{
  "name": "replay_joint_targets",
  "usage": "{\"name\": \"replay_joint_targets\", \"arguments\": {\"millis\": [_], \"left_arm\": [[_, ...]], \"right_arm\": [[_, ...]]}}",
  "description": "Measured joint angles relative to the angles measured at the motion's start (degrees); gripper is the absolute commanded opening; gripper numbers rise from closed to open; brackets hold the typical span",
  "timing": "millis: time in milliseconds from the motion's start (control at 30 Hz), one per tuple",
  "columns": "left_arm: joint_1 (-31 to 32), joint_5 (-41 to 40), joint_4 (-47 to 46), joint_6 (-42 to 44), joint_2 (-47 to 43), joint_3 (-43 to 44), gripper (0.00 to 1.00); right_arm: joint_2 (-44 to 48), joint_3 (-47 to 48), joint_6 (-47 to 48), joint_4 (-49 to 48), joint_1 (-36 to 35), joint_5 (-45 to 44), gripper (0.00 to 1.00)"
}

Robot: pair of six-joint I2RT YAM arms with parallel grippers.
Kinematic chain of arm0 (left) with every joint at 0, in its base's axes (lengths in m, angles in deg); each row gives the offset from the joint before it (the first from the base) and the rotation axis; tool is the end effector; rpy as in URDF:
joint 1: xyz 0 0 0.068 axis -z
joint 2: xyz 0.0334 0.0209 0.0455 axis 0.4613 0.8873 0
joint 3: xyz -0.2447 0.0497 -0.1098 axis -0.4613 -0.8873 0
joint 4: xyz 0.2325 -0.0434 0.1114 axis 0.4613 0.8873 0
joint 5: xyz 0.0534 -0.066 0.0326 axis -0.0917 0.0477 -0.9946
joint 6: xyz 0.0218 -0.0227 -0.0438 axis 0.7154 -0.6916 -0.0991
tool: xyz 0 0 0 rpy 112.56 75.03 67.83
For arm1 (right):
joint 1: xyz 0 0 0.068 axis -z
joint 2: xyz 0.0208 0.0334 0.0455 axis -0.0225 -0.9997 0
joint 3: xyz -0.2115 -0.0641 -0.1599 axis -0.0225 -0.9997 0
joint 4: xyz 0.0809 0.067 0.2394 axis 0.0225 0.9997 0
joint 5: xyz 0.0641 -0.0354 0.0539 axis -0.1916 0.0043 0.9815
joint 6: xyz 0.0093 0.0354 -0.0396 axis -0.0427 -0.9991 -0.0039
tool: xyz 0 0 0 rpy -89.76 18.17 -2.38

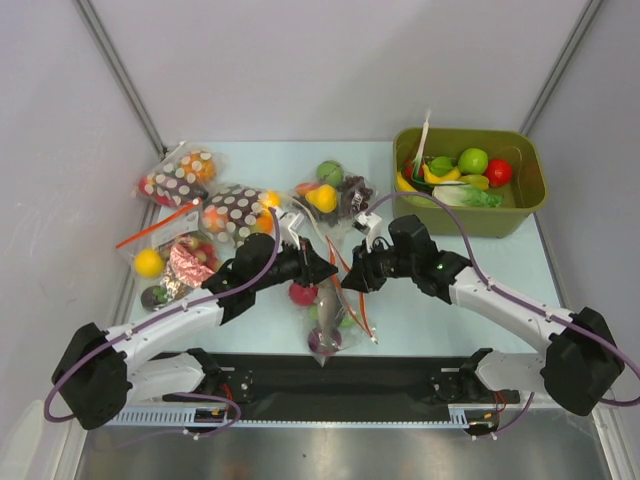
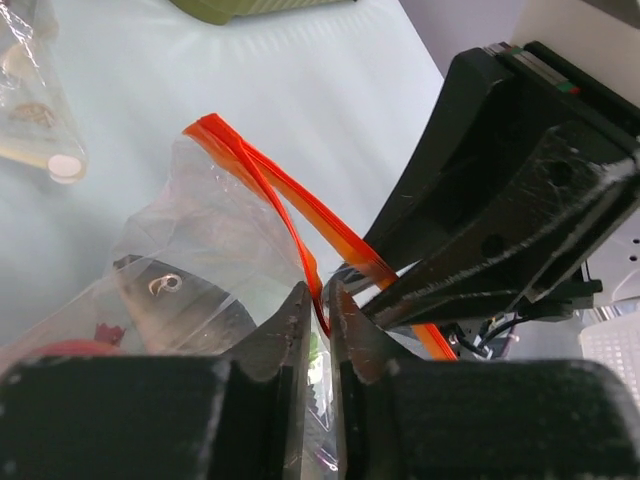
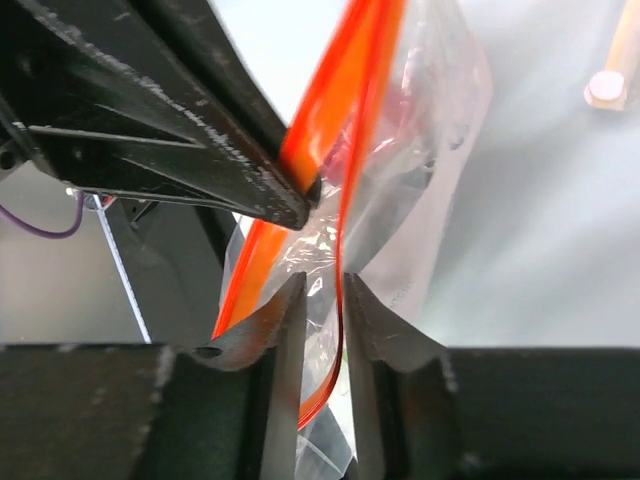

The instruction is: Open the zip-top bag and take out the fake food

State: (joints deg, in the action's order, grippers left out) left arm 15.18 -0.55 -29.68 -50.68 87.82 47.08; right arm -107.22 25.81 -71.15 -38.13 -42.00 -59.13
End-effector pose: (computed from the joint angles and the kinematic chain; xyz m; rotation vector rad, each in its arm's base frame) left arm 0.1764 -0.1758 0.2542 0.3421 2.0063 -1.1611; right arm 0.1908 0.1873 0.2627 -0.8942 2.0574 1.0585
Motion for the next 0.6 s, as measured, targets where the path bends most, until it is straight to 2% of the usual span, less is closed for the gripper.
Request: {"name": "replay_joint_targets", "arguments": {"millis": [100,133,167,367,600], "left_arm": [[0.0,0.6,0.8,0.0,-0.2,0.0,0.02],[0.0,0.7,1.6,0.2,-0.3,0.1,0.0],[0.0,0.7,2.2,0.6,-0.4,0.2,0.0],[0.0,-0.8,11.6,5.0,-0.5,7.0,0.0],[-0.7,-2.3,22.0,12.0,-0.3,18.9,0.0]], "right_arm": [[-0.8,0.3,0.2,0.6,0.0,-0.8,0.15],[-1.0,0.5,0.2,0.8,0.1,-1.1,0.05],[-1.1,0.7,0.4,0.9,0.2,-1.4,0.01],[-2.1,4.7,1.0,4.2,1.8,-5.0,0.0],[-2.5,9.1,1.3,6.4,8.6,-11.1,0.0]]}}
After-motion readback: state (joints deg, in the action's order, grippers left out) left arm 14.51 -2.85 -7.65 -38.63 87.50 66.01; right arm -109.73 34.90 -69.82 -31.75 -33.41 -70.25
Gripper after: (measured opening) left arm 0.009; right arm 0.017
